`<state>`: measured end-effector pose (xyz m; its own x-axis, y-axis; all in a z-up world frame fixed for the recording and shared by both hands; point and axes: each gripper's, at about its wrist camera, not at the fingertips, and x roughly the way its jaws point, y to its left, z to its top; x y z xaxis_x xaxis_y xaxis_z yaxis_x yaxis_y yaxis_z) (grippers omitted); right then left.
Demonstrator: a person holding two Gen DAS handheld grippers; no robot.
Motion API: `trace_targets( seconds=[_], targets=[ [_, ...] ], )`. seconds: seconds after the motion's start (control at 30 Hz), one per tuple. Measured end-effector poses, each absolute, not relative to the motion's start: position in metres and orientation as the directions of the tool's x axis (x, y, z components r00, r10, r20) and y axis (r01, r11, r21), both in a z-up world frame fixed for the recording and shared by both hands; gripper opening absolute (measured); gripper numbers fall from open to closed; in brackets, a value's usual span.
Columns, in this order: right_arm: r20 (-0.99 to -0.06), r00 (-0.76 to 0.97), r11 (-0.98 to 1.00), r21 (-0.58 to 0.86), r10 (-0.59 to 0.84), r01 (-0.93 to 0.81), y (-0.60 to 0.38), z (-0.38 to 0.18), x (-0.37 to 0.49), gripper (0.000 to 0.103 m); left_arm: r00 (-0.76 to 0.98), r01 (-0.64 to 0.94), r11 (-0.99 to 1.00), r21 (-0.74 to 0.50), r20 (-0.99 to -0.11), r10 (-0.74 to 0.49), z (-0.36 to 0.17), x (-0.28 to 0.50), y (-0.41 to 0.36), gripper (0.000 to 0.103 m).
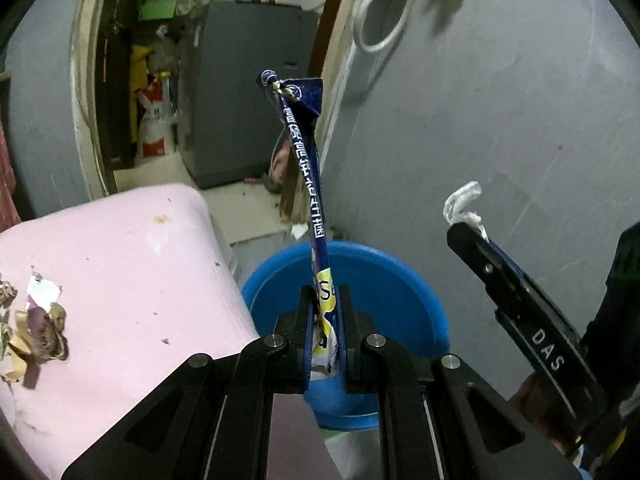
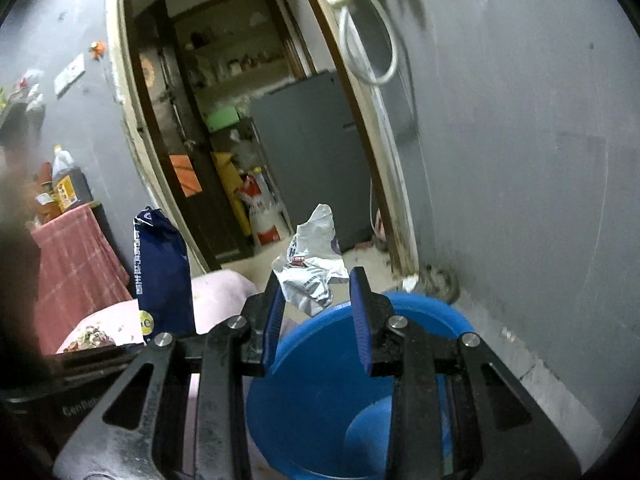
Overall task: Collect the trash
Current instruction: 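Carry both tools over the blue basin and release the blue wrapper and foil, then return both tools to the table toward the yellow wrapper and paper scraps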
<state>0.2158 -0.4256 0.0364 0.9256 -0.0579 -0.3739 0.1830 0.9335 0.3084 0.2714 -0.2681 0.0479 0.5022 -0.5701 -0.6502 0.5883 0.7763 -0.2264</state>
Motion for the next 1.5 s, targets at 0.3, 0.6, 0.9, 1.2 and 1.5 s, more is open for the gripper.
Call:
trace_targets(
  seconds=[0.3, 0.6, 0.9, 1.2, 1.5],
  targets=[
    [-0.461, 0.887, 0.916, 0.345, -0.025, 0.205, -0.444, 0.017, 0.232, 0.034, 0.446, 0.564, 0.795, -0.223, -0.728, -0.521, 0.014, 0.285, -0.279, 0.02],
    [-0.491, 0.871, 0.909, 0.358, -0.014, 0.216, -0.451, 0.012, 0.234, 0.043, 0.494, 0.503, 0.823, -0.263, -0.694, -0.524, 0.024, 0.278, -0.253, 0.053],
    [-0.41, 0.912, 0.917, 0.359, -0.009, 0.17, -0.437, 0.026, 0.225, 0.075, 0.606, 0.431, 0.855, -0.289, -0.61, -0.511, 0.061, 0.276, -0.203, 0.068],
    [-0.214, 0.977, 0.951, 0.301, -0.006, 0.072, -0.396, 0.057, 0.199, 0.103, 0.802, 0.32, 0.908, -0.269, -0.434, -0.411, 0.099, 0.252, -0.14, 0.1],
    [-0.054, 0.998, 0.963, 0.269, 0.014, 0.001, -0.368, 0.079, 0.174, 0.103, 0.928, 0.183, 0.967, -0.178, -0.294, -0.23, 0.112, 0.208, -0.094, 0.101]
  ],
)
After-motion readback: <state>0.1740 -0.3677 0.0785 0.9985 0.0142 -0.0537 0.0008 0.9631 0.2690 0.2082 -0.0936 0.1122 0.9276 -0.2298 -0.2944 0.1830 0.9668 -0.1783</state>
